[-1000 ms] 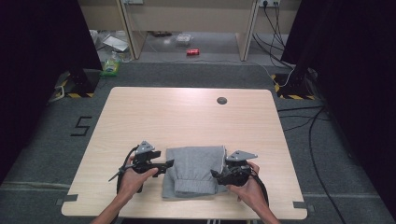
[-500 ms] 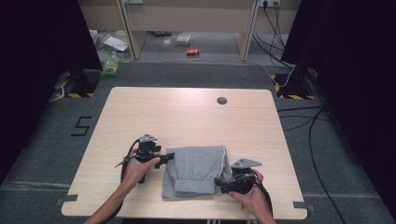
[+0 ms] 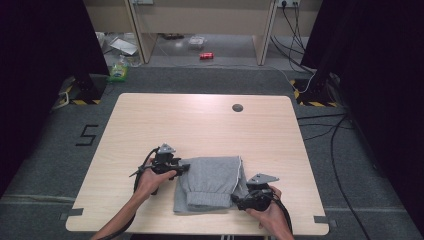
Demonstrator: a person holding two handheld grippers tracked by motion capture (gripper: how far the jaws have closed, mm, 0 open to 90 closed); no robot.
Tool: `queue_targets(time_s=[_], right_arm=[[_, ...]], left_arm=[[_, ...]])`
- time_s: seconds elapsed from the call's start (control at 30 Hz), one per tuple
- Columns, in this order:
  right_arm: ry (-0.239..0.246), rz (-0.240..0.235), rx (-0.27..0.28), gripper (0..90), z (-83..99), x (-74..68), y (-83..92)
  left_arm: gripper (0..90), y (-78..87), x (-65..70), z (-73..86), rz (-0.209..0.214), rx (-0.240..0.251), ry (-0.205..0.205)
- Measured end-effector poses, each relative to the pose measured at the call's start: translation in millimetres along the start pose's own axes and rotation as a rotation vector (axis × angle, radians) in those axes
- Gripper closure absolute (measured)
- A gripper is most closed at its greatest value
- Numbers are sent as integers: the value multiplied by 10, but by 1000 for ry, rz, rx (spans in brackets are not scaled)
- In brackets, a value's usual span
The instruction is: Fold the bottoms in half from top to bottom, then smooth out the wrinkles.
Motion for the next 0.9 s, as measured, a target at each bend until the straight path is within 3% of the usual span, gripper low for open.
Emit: queue_targets(time_s=[0.1,0.23,0.33,0.6,0.9], right_arm=[[12,10,-2,389,0,-31,0],[16,10,9,535,3,-25,2],[2,9,16,614,10,-9,9],[34,10,25,778,7,-22,-19],[68,16,32,819,-49,-43,-93]], left_arm=[[668,17,13,5,-7,7,-24],[761,16,-4,15,-3,23,-20],[793,12,0,18,-6,39,-21],[833,13,19,13,-11,43,-43],[844,5,-54,-39,-17,59,-19]])
Point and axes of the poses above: each handheld gripper's, and its own axes: y roughly backward along the jaws, z roughly out of its underside, x roughly to its right, the point moved 1 cm from there along -y, roughly forward along the jaws, and after that the axes turned 6 degrees about x, right-handed, at the moved point
